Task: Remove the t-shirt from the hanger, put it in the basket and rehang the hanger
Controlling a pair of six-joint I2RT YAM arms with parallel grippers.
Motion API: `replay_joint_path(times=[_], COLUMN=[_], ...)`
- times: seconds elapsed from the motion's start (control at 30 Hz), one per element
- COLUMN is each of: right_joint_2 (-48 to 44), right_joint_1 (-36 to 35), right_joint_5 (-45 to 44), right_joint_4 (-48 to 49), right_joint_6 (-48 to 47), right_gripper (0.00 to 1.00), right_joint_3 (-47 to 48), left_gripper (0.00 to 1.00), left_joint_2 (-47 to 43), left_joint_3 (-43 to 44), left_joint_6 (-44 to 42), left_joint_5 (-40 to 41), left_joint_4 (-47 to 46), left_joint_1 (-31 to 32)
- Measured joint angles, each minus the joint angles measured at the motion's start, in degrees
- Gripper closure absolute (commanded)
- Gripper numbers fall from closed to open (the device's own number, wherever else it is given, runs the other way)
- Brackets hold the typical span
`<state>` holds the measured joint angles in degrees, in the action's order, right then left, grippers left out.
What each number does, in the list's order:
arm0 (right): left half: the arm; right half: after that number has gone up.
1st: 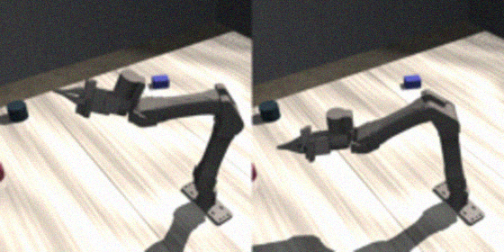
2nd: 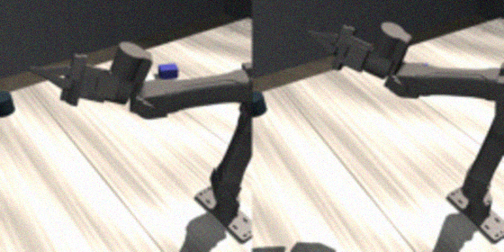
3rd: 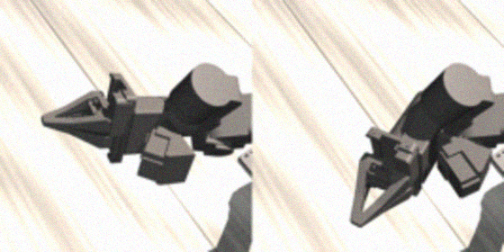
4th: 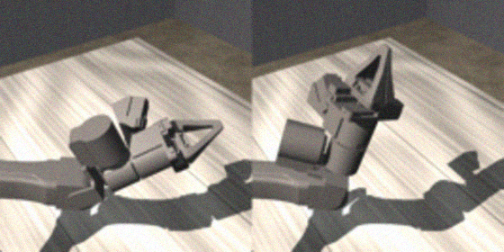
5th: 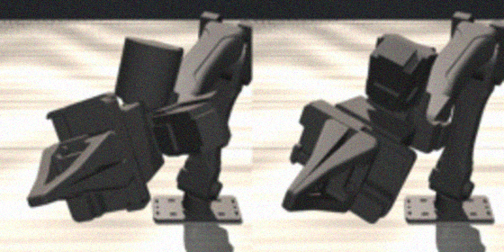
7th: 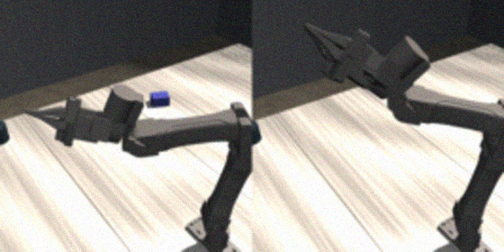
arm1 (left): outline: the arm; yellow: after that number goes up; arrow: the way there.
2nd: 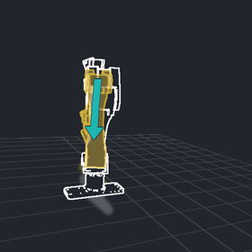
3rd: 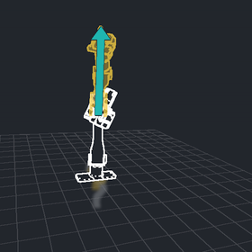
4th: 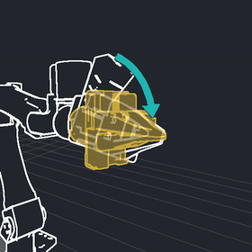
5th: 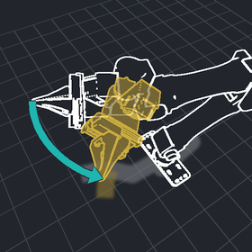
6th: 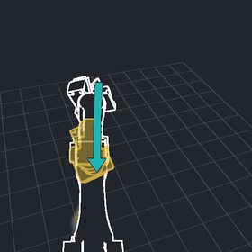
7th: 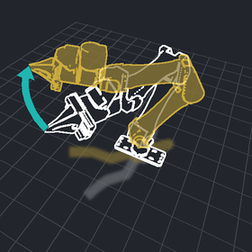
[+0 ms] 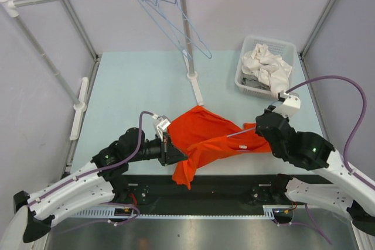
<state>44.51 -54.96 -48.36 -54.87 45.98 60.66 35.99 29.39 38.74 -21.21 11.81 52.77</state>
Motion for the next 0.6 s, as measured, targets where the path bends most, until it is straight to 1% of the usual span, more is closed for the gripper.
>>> replay_joint_path(times=[0.17, 0.33, 0.47, 0.53, 0.6], right_joint_2=[-1.6, -3.4, -6.8, -9.0, -10.7], right_joint_1=[1.6, 5.1, 7.1, 7.6, 7.7], right_joint_5=[-0.1, -1.2, -2.2, -2.2, -1.6], right_joint_4=[-3.5, -11.6, -16.4, -17.6, -17.0], right_joint_6=[2.9, 13.2, 21.5, 24.9, 25.5], right_gripper=[1.00, 1.00, 1.00, 1.00, 1.00], right_joint_3=[0.3, 2.9, 3.7, 3.7, 3.6], left_gripper=[1.00, 1.00, 1.00, 1.00, 1.00], left_joint_2=[-2.9, -10.4, -18.6, -21.0, -21.4], left_joint_3=[2.3, 4.9, 4.6, 3.7, 2.3], left_joint_6=[-0.4, 1.0, 5.5, 7.3, 8.7], left_joint_5=[7.4, 20.3, 30.5, 32.8, 33.7], left_joint_4=[5.5, 10.7, 16.2, 17.2, 17.7], left_joint_1=[0.0, 0.2, 0.2, 0.3, 0.3])
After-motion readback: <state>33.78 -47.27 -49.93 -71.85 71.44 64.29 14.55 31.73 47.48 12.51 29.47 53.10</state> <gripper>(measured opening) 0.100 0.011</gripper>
